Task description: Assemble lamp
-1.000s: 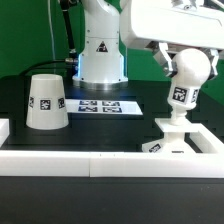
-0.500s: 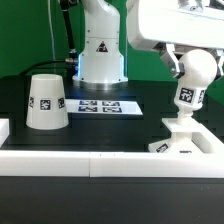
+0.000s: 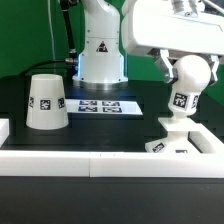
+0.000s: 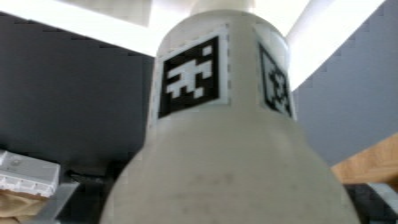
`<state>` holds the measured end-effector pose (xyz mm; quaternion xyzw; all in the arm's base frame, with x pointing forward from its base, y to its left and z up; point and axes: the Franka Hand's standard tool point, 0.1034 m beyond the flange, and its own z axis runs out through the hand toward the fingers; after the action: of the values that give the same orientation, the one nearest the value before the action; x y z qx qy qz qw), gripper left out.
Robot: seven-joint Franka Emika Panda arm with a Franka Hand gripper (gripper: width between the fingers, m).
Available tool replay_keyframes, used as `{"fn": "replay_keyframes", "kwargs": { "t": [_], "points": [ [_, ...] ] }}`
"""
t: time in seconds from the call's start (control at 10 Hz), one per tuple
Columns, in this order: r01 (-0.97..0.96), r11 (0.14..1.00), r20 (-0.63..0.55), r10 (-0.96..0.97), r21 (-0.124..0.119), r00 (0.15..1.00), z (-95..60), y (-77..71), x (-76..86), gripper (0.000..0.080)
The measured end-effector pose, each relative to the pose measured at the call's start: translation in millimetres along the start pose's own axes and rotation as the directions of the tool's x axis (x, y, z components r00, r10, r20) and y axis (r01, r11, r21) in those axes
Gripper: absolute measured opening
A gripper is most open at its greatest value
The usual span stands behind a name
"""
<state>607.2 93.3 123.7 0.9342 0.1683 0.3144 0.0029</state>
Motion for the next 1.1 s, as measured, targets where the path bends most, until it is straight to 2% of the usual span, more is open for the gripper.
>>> {"fn": "replay_keyframes", "kwargs": {
  "t": [0.5, 0.7, 1.1],
  "points": [
    [-0.001, 1.000, -0.022, 0.001, -0.012, 1.000, 0.3, 0.7, 0.0, 0.0580],
    [-0.002, 1.000, 0.005, 0.002, 0.001, 1.000, 2.6, -0.5, -3.4, 0.0676],
    [-0.002, 1.000, 0.008, 0.002, 0.002, 1.000, 3.4, -0.9, -4.8, 0.0698]
  ]
}}
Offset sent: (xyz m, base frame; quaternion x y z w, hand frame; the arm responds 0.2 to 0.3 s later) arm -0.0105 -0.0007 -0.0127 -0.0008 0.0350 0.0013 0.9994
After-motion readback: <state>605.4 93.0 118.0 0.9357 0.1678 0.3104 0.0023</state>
